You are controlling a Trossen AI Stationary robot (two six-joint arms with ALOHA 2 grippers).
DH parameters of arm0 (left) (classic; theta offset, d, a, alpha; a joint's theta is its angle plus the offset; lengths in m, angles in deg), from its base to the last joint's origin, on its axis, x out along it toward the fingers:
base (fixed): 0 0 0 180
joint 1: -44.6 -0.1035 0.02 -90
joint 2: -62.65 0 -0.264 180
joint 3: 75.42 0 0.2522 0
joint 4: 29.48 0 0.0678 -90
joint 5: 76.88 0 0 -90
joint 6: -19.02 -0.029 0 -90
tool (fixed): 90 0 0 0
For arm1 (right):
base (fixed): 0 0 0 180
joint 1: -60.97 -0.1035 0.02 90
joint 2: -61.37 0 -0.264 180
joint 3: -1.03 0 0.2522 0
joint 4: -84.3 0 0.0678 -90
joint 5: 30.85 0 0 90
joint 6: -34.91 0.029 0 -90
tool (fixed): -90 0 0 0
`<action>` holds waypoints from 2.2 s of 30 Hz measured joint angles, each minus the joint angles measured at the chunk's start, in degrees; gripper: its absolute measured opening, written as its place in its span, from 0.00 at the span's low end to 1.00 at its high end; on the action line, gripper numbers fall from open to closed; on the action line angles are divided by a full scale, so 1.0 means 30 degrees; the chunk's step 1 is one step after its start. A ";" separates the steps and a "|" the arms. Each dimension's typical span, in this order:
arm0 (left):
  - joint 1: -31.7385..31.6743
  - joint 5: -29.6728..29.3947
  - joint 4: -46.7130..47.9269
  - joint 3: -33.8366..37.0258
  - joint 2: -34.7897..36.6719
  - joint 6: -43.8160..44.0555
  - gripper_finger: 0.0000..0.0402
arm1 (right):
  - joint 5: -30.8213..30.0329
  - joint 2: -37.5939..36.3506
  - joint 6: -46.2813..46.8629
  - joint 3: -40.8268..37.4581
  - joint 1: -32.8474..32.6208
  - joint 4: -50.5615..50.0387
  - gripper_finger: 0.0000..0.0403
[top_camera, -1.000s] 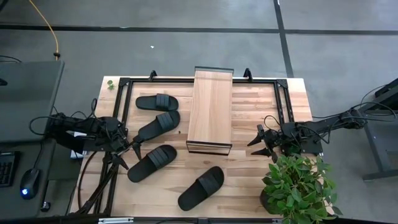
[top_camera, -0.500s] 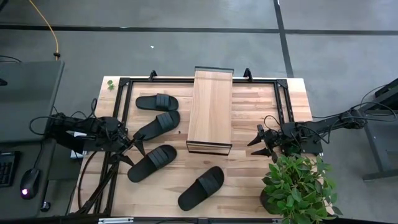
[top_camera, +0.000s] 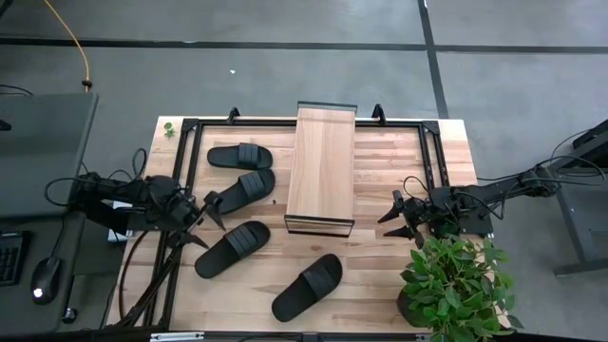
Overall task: Pick and place slides into the shelf
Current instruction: Put the black slide on the shelf
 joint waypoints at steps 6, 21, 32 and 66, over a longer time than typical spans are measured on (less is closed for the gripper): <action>0.0000 -0.3518 -0.3890 0.0000 0.0000 0.4858 0.71 | 0.0005 0.0002 0.0000 0.0000 -0.0005 0.0000 0.50; 0.0000 -0.8602 -1.0704 -0.0007 -0.0007 1.1440 0.71 | -0.0081 0.0013 0.5799 0.0000 0.0001 0.1228 0.50; 0.0000 -1.1947 -1.4143 -0.0007 -0.0007 1.8493 0.71 | -0.0275 0.0006 1.3447 0.0000 0.0001 0.5644 0.50; 0.0000 -1.7316 -1.3208 -0.0007 -0.0015 1.9956 0.71 | -0.9152 0.0004 2.0859 0.0066 0.0001 1.1463 0.50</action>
